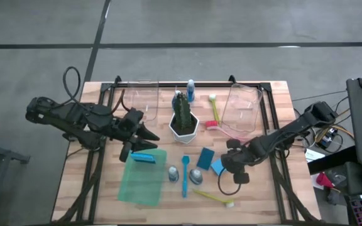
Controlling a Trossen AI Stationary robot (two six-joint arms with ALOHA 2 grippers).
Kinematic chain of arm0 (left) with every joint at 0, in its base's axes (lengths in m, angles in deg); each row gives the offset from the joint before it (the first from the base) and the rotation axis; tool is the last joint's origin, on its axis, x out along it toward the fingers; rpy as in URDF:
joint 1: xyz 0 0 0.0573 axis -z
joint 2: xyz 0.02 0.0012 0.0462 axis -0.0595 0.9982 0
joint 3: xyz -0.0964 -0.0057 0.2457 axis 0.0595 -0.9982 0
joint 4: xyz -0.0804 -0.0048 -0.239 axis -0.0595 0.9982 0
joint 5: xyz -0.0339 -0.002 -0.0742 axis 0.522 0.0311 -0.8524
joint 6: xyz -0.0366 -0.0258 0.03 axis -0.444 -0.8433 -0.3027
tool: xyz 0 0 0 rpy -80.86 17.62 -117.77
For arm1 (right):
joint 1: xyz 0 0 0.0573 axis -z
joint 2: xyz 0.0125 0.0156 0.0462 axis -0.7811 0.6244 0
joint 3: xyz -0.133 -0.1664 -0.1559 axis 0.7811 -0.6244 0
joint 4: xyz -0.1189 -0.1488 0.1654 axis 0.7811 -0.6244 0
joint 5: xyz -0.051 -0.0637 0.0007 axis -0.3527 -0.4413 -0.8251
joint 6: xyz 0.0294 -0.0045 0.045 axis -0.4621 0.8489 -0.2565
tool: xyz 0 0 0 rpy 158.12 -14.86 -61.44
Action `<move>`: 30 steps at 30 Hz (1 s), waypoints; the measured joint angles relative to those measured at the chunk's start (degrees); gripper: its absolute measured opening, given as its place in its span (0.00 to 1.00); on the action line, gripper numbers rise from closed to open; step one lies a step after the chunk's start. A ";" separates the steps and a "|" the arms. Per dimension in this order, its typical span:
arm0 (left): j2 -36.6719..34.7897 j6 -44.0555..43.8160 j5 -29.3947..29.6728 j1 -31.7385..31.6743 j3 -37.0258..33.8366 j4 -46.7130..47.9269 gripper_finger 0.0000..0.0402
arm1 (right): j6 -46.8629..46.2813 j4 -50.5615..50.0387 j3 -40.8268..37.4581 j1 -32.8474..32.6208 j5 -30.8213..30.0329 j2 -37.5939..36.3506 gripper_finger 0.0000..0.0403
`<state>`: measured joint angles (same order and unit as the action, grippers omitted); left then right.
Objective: Pick & Place Kitchen Sink Supplies
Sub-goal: Put the blue sponge wipe into the green bin
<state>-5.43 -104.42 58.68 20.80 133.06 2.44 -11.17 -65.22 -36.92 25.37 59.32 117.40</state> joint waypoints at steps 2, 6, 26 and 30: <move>-0.04 -1.18 0.00 0.00 0.00 -0.24 0.36 | 1.34 2.49 -1.88 0.00 0.02 0.02 0.36; -0.04 -2.84 0.04 0.00 0.00 -1.13 0.36 | 2.45 5.87 -4.71 0.00 -0.02 0.02 0.35; 0.00 -6.11 3.99 0.04 -0.02 -1.59 0.36 | 9.60 19.27 -14.69 -0.39 -0.88 0.02 0.33; 0.00 -6.97 4.90 0.04 -0.02 -1.59 0.36 | 10.47 20.33 -16.12 -0.39 -1.01 0.00 0.31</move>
<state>-5.43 -111.38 63.58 20.84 133.04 0.85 -0.70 -44.89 -53.04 24.97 58.31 117.40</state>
